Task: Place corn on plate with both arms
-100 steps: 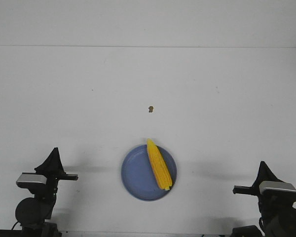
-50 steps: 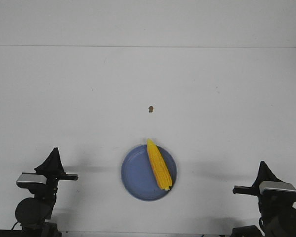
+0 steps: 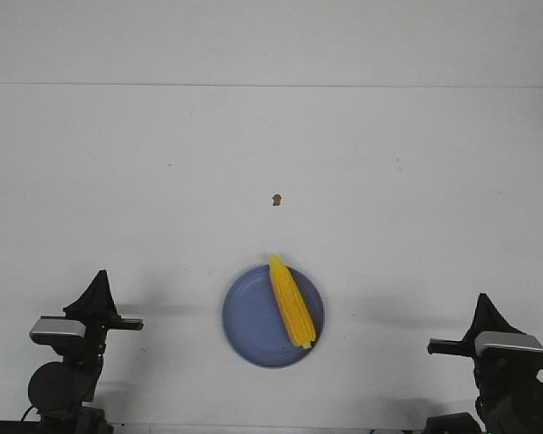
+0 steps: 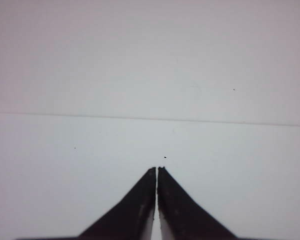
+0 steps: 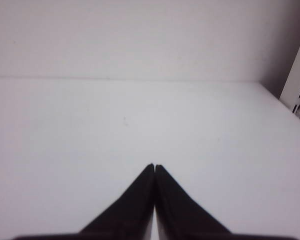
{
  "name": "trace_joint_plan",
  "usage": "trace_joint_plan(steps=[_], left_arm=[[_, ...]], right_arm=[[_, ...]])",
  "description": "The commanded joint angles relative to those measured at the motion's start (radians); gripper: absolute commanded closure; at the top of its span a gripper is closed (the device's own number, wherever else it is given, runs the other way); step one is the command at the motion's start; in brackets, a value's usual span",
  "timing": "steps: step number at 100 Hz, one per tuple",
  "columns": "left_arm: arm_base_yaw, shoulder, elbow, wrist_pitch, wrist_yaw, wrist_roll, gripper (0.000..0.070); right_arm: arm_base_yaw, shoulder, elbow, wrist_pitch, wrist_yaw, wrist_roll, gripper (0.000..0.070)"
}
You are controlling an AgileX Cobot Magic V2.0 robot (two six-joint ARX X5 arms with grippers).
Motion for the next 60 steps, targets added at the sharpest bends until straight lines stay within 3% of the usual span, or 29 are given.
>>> trace_joint_plan(steps=[1, 60], left_arm=[[0.0, -0.001, -0.019, 0.012, -0.005, -0.005, 0.0685], [-0.001, -0.001, -0.019, 0.012, -0.005, -0.005, 0.0685]], right_arm=[[-0.01, -0.014, -0.019, 0.03, -0.001, -0.02, 0.07], [-0.101, -0.119, -0.382, 0.437, -0.055, -0.014, 0.07]])
